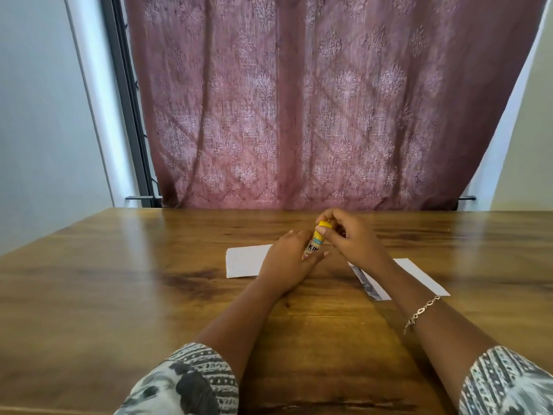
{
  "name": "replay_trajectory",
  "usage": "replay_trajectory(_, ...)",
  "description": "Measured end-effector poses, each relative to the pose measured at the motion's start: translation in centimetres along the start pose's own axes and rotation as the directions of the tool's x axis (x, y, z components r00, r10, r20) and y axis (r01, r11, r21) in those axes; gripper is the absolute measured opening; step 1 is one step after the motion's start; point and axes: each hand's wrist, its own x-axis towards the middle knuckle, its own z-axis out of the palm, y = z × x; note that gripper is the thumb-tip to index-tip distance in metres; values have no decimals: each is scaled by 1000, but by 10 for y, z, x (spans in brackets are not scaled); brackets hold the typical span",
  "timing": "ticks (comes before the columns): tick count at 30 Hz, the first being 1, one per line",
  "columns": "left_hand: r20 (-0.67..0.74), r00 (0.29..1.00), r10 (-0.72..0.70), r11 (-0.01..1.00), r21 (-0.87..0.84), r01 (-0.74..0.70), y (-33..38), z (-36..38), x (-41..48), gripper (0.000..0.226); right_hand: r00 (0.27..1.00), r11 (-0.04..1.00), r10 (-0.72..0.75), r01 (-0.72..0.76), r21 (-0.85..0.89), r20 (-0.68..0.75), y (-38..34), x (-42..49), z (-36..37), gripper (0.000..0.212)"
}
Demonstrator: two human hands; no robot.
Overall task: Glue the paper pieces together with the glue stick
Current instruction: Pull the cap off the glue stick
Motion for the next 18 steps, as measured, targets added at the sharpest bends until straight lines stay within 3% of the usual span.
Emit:
replay_trajectory(4,-56,998,-26,1000,-10,26,-1,-10,2,36,999,998,-38,36,51,26,-2,-1,4,4)
replay_trajectory(6,-61,997,-37,999,1,38,-1,-11,1,31,999,998,-32,31,49,9,-2,0,5,12)
replay_trajectory(11,-57,997,-46,998,-49,44,3,-15,0,23,992,997,-77,77,-3,102,-4,-1,1,3)
replay_trajectory(15,-28,997,-65,996,-70,63,0,-17,0,25,973,993,-94,106,-46,209,-7,-4,-5,9)
replay_trajectory(18,-57,993,-100,992,-79,95,-1,-17,0,27,983,992,-76,91,-82,165,-9,-8,-4,13)
